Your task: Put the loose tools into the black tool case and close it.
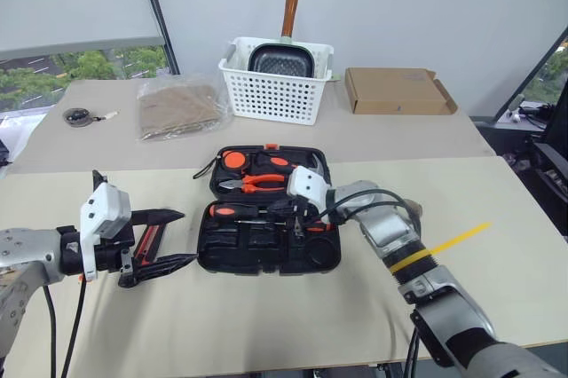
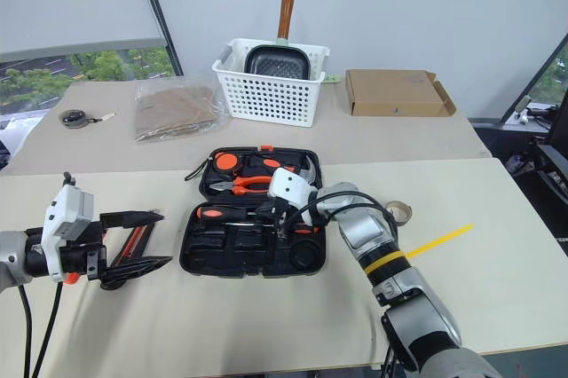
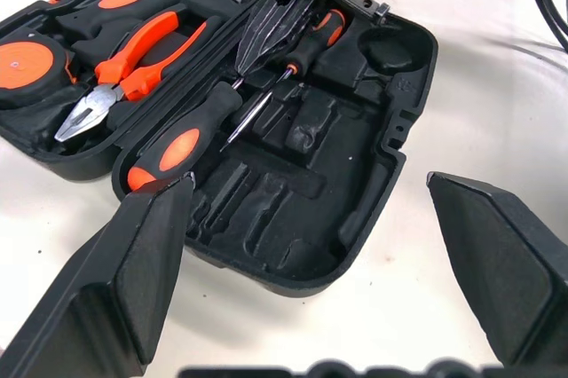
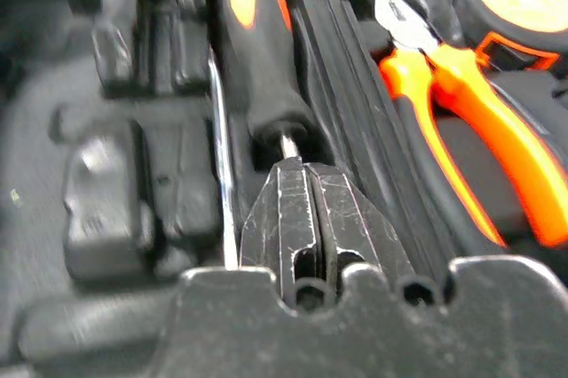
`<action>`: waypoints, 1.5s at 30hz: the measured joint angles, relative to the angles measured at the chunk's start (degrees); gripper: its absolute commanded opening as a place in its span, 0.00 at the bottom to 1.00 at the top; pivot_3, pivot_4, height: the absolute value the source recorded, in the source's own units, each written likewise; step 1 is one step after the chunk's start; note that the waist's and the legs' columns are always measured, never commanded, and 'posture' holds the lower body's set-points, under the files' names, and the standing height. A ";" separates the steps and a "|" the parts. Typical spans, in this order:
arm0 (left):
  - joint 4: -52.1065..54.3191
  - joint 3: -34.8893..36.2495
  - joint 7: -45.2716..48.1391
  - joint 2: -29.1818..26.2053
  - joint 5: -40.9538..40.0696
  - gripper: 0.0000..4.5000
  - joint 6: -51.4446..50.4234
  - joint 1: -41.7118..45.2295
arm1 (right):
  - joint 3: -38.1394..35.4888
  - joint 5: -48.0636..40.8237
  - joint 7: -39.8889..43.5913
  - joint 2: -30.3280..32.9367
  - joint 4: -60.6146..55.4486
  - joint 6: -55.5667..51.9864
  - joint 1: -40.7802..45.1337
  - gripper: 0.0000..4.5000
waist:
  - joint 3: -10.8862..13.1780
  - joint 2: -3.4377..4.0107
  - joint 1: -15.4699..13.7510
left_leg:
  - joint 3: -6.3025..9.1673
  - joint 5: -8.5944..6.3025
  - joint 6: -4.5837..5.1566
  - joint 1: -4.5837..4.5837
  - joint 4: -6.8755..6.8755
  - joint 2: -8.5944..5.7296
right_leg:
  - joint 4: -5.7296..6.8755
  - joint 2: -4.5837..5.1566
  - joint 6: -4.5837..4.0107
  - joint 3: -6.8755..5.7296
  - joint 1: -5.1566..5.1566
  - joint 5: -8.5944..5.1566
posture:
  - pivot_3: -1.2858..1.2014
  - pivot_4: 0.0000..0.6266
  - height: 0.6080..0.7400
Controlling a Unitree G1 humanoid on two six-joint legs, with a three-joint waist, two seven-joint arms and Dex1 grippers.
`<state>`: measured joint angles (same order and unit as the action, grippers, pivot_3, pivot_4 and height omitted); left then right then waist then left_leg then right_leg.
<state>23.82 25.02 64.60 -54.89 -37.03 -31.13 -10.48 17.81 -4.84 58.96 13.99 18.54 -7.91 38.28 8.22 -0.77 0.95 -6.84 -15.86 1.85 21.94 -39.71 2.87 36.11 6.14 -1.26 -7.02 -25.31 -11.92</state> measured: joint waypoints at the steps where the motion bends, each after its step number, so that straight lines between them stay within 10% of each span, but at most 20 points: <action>1: 0.04 0.50 -0.83 0.47 0.73 1.00 0.00 -1.12 | -1.15 -1.28 0.57 0.04 -0.31 0.80 -0.15 0.01 | 0.02 0.01 -0.02 | 0.01 -0.01 0.01 0.05 0.00 -0.01 | -0.01 -0.03 0.00 -0.04 -0.02 0.00 | 0.52 0.24 0.70; 7: 1.30 5.90 -9.24 6.37 2.51 1.00 -1.74 -7.16 | -8.44 -11.75 4.96 1.18 -7.28 3.95 -1.13 0.01 | 0.02 0.03 -0.27 | 0.02 -0.21 0.32 0.06 -0.01 -0.05 | -0.14 0.11 -0.20 -0.05 0.06 0.12 | 0.52 0.24 0.70; 21: -4.90 14.23 -25.00 18.32 7.94 1.00 2.53 -10.41 | -9.34 -21.02 15.24 12.11 -19.15 -6.05 -6.42 1.00 | 0.04 0.04 -0.70 | 0.06 -0.46 0.56 0.01 -0.04 -0.02 | -0.14 0.30 -0.08 -0.09 0.06 0.04 | 0.52 0.24 0.70; 40: -25.65 5.36 -23.95 15.59 16.41 1.00 10.92 -0.88 | -12.59 -23.49 15.51 18.99 -24.99 -6.75 -9.97 1.00 | 0.02 0.01 -1.69 | 0.03 -0.66 0.44 0.05 -0.05 -0.04 | -0.22 0.43 -0.18 -0.15 0.05 0.12 | 0.52 0.24 0.70; 45: -26.87 5.05 -22.20 15.40 15.40 0.67 9.84 0.24 | -12.63 -23.53 14.96 19.09 -26.04 -6.93 -10.01 1.00 | 0.02 0.02 -1.74 | 0.03 -0.66 0.43 0.04 -0.05 -0.04 | -0.22 0.47 -0.09 -0.15 0.06 0.07 | 0.52 0.24 0.70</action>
<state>-3.05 30.07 42.40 -39.49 -21.63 -21.29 -10.24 5.18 -28.38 73.92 33.08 -7.51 -14.84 28.27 8.24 -0.75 -0.80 -6.81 -16.52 2.28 21.98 -39.76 2.83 35.90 6.61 -1.36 -7.18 -25.25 -11.85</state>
